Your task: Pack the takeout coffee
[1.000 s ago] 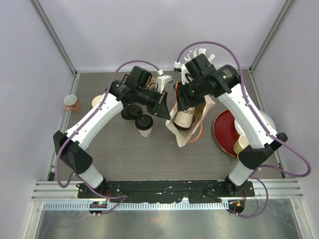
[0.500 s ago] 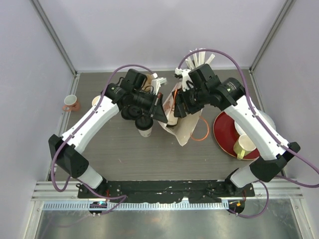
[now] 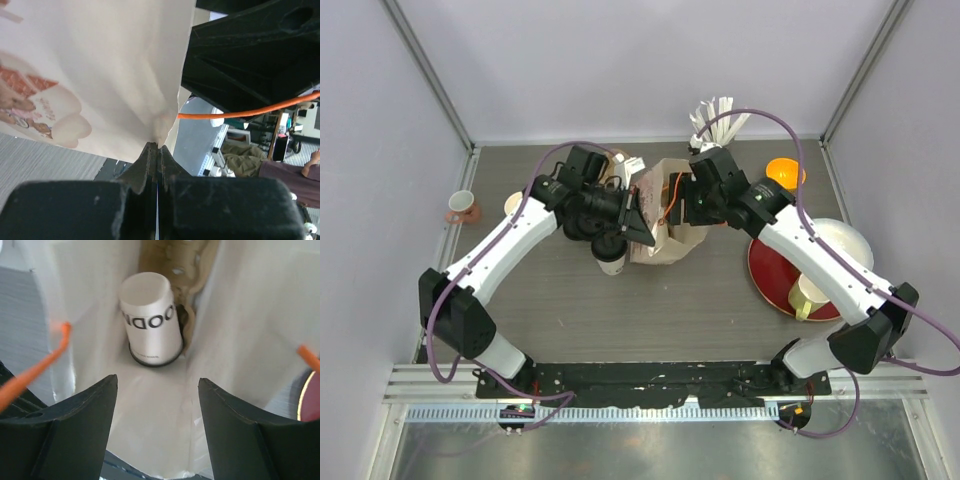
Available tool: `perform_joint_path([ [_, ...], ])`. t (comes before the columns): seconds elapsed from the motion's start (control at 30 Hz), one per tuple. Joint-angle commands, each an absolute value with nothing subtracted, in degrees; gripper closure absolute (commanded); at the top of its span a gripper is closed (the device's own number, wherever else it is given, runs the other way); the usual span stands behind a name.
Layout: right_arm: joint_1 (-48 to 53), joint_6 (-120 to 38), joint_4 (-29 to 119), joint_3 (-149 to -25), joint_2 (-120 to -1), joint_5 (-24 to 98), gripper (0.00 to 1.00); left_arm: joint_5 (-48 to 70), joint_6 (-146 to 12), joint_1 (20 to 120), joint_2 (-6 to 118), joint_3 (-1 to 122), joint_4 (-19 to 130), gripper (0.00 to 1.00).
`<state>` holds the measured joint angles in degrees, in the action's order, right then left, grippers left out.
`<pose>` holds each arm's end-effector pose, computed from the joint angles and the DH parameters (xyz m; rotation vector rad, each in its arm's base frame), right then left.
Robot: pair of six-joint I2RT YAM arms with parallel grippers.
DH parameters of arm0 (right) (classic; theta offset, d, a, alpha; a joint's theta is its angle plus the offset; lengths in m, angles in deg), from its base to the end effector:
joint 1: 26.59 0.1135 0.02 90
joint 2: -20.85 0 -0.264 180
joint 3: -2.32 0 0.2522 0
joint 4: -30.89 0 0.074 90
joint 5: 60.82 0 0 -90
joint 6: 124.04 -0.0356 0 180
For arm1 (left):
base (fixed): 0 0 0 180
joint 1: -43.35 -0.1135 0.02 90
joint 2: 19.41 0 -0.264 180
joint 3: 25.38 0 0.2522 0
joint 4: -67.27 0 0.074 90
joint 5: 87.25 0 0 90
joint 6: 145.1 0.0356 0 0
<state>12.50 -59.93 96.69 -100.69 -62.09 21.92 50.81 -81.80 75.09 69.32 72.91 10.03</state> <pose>0.2363 0.1861 0.3838 -0.2140 2.3873 0.3953 0.2656 -0.1954 0.3470 0.5441 2.4929 -1.4535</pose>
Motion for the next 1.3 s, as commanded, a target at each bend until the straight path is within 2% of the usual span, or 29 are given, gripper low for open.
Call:
perform_joint_path([
  [0.0, 13.22, -67.18, 85.54, -97.49, -61.40, 18.62, 0.29, 50.13, -88.49, 74.20, 68.83, 72.50, 15.37, 1.00],
  [0.33, 13.14, -61.82, 89.65, -105.48, -77.31, 18.12, 0.27, 46.80, -94.47, 67.26, 69.36, 70.22, 19.50, 1.00],
  [0.57, 12.87, -60.94, 92.73, -111.72, -88.92, 20.22, 0.19, 45.73, -93.60, 66.99, 70.33, 68.54, 19.86, 1.00],
  [0.7, 13.05, -59.53, 93.70, -112.25, -91.12, 18.64, 0.19, 45.47, -92.46, 66.90, 70.24, 69.24, 19.76, 1.00],
  [0.8, 13.05, -58.74, 93.79, -112.51, -92.27, 20.83, 0.27, 45.47, -91.93, 66.90, 70.41, 69.77, 19.50, 1.00],
  [0.83, 13.05, -58.74, 93.96, -112.69, -92.36, 21.53, 0.34, 45.38, -91.93, 66.81, 70.42, 69.77, 19.50, 1.00],
  [0.93, 12.96, -58.74, 93.87, -113.39, -91.22, 23.12, 0.45, 45.29, -91.58, 66.38, 70.33, 70.03, 19.15, 1.00],
  [1.27, 13.31, -54.35, 90.99, -113.49, -79.54, 27.86, 0.58, 44.68, -90.26, 65.32, 69.98, 70.47, 17.83, 1.00],
])
